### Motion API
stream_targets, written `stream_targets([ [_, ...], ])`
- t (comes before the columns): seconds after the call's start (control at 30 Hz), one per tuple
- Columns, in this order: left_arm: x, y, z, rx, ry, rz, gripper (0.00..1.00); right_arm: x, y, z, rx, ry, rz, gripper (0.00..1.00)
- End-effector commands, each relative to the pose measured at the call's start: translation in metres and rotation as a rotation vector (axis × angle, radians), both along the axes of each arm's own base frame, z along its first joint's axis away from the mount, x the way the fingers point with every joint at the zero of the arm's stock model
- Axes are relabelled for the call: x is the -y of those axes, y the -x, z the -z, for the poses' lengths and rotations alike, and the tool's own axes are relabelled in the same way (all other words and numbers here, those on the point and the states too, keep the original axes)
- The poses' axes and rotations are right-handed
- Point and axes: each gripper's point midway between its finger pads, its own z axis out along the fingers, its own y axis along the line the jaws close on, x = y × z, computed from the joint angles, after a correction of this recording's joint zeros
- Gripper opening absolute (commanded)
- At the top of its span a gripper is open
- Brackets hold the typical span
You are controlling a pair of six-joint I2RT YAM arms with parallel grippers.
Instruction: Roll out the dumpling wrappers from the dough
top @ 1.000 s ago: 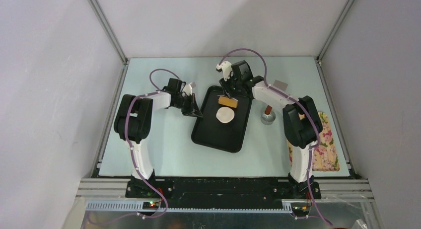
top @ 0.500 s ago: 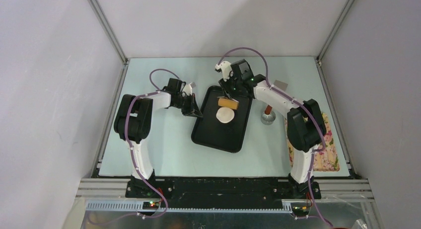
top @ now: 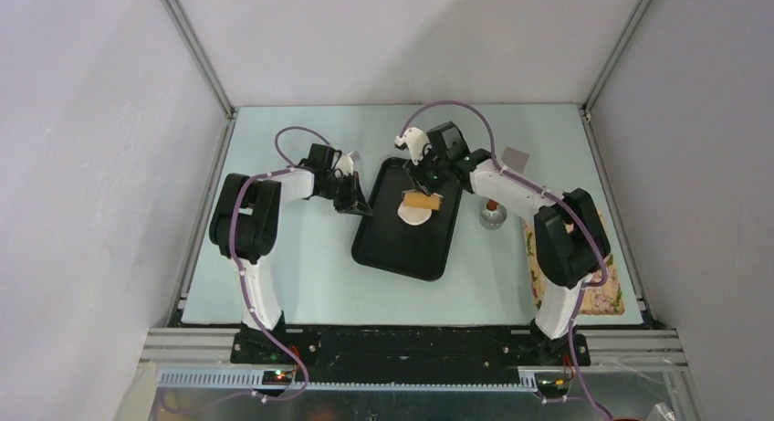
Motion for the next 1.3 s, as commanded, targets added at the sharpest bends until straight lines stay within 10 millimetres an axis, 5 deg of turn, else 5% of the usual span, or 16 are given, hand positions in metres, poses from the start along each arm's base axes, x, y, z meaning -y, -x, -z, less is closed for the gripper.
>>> stream_targets([
  [0.0, -0.019, 0.019, 0.027, -0.104, -0.093, -0.02, 0.0, 0.004, 0.006, 0.017, -0.021, -0.007, -0.056, 0.0],
  [0.17, -0.018, 0.019, 0.027, -0.107, -0.09, -0.021, 0.0, 0.002, 0.036, 0.039, -0.079, -0.002, -0.099, 0.0],
  [0.8, -0.019, 0.019, 0.027, -0.107, -0.089, -0.021, 0.0, 0.001, 0.117, 0.072, -0.332, -0.053, -0.137, 0.0],
  [1.27, -0.019, 0.019, 0.027, -0.107, -0.089, -0.021, 0.0, -0.007, 0.146, 0.062, -0.374, -0.057, -0.211, 0.0],
])
